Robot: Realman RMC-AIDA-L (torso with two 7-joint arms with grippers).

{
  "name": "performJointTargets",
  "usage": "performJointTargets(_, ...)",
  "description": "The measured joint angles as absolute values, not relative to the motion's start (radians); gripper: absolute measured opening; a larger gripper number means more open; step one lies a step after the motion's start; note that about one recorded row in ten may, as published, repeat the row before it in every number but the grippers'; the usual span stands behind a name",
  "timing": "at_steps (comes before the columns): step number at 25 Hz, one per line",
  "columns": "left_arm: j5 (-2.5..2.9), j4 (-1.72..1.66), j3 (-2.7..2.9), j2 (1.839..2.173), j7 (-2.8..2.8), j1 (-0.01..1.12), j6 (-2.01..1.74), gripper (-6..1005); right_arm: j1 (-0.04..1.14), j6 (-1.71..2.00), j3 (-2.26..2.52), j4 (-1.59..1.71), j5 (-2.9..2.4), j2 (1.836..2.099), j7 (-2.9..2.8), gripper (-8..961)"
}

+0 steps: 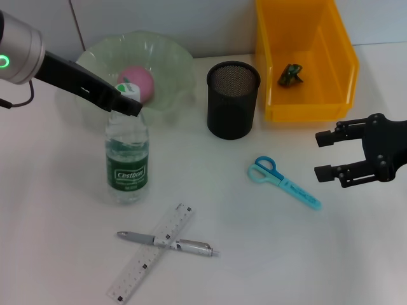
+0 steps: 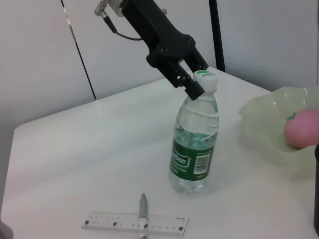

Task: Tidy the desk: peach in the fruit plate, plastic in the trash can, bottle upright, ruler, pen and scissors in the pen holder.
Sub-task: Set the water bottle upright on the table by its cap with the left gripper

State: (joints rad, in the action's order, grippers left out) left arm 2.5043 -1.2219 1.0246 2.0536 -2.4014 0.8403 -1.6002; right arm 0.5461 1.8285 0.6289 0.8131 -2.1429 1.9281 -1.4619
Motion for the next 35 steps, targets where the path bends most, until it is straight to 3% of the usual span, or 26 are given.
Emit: performJointTargets(35, 2.506, -1.29, 0.977, 2.05, -2.363, 0.777, -1.562, 436, 0.544, 1.829, 0.627, 0.811, -2.143, 1.927, -1.465, 758)
